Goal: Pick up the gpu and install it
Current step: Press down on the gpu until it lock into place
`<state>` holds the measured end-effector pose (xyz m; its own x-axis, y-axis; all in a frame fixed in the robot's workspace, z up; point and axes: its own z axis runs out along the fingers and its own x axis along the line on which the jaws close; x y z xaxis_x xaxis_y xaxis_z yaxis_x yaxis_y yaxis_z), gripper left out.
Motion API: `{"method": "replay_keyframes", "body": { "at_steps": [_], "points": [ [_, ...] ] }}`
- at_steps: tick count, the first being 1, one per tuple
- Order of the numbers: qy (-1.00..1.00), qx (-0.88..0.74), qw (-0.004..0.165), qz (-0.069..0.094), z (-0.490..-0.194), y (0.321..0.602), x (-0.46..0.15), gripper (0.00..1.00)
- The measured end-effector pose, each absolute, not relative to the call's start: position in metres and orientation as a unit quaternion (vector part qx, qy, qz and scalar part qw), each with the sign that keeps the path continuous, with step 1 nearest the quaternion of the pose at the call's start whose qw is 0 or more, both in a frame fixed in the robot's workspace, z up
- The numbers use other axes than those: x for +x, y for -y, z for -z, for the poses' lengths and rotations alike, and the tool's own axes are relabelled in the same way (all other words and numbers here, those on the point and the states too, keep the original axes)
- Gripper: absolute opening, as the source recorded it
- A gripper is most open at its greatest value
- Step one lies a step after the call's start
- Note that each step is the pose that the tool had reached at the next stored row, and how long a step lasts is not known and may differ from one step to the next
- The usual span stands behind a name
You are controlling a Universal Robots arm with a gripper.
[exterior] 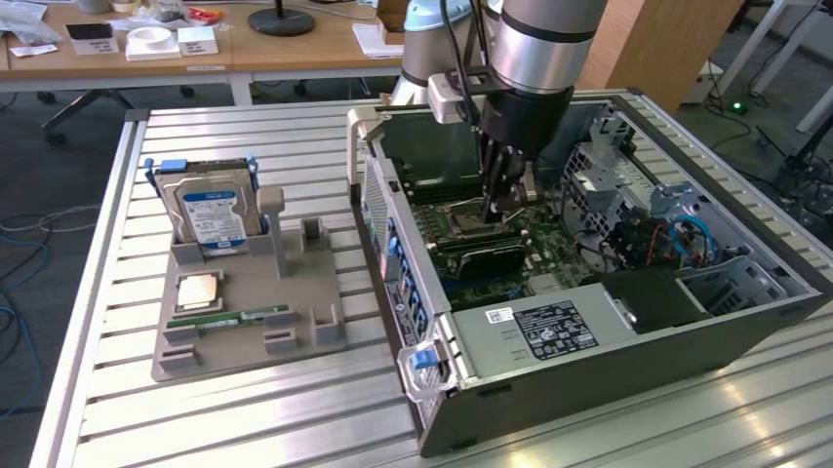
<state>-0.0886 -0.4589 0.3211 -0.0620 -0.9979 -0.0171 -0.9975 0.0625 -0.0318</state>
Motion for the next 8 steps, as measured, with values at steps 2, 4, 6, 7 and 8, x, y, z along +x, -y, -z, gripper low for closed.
{"method": "replay_keyframes", "body": {
  "at_steps": [2,4,6,7,8],
  "points": [
    [-0.729,-0.685,0.017,0.006,-0.3211,0.4589,-0.0882,0.11],
    [-0.729,-0.685,0.017,0.006,-0.3211,0.4589,-0.0862,0.11],
    [-0.729,-0.685,0.017,0.006,-0.321,0.4589,-0.0843,0.11],
    [-0.729,-0.685,0.017,0.006,-0.321,0.4589,-0.0835,0.11],
    [-0.729,-0.685,0.017,0.006,-0.321,0.459,-0.0831,0.11]
  ]
}}
